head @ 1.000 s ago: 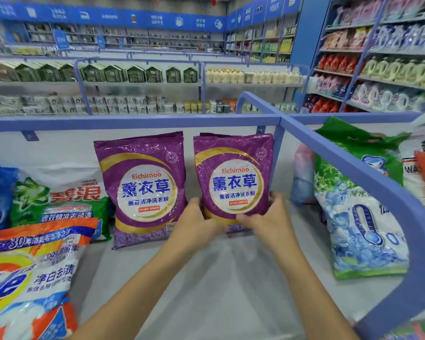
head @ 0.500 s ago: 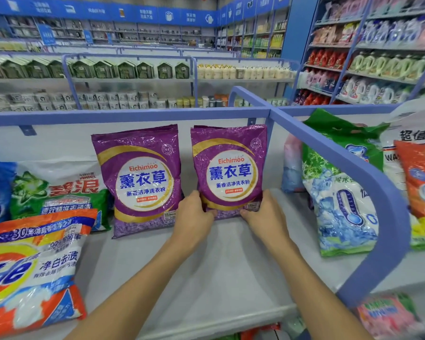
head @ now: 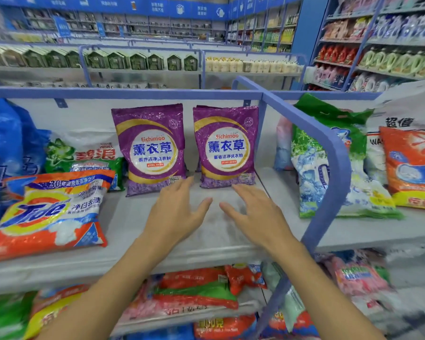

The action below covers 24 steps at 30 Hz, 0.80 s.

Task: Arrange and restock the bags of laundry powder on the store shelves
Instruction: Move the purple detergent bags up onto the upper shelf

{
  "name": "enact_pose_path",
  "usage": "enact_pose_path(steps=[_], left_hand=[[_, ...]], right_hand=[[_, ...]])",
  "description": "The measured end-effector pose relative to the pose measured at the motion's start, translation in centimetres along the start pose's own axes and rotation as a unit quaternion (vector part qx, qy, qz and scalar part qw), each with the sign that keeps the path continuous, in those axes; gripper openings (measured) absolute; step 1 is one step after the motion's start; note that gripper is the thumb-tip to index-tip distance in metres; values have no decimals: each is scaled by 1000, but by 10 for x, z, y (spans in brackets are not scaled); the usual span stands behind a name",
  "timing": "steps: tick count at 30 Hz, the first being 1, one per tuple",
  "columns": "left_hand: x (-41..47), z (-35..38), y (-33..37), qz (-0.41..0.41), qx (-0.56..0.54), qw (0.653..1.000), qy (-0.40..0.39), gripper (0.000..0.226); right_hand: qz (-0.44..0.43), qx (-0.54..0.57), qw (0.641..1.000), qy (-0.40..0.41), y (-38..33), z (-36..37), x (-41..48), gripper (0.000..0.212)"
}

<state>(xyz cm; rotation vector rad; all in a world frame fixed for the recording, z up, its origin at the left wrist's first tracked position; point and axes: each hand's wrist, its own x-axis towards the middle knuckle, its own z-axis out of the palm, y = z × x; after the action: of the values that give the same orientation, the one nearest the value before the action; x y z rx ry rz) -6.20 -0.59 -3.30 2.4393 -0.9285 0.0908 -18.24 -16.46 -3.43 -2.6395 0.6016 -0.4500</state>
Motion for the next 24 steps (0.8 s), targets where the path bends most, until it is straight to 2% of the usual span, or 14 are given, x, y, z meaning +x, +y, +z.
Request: enact_pose_path(steps=[5,9,13,20,24], left_hand=[[-80,-7,7,-21,65,997,40,73],[-141,3,12,-50,101,993,30,74],[-184,7,18,-65,123,990,25,67],[-229,30,15,-88,130,987,-21,69],[-242,49,19,-55,105,991,-54,74]], right_hand=[[-74,15,997,-9,3,-10,-62,58],[-95,34,994,-39,21,-1,-100,58],[-116,25,993,-24,35,7,-138,55],[-60,16,996,-65,66,21,-187,60],[-9,14,997,-77,80,29,-208,60]])
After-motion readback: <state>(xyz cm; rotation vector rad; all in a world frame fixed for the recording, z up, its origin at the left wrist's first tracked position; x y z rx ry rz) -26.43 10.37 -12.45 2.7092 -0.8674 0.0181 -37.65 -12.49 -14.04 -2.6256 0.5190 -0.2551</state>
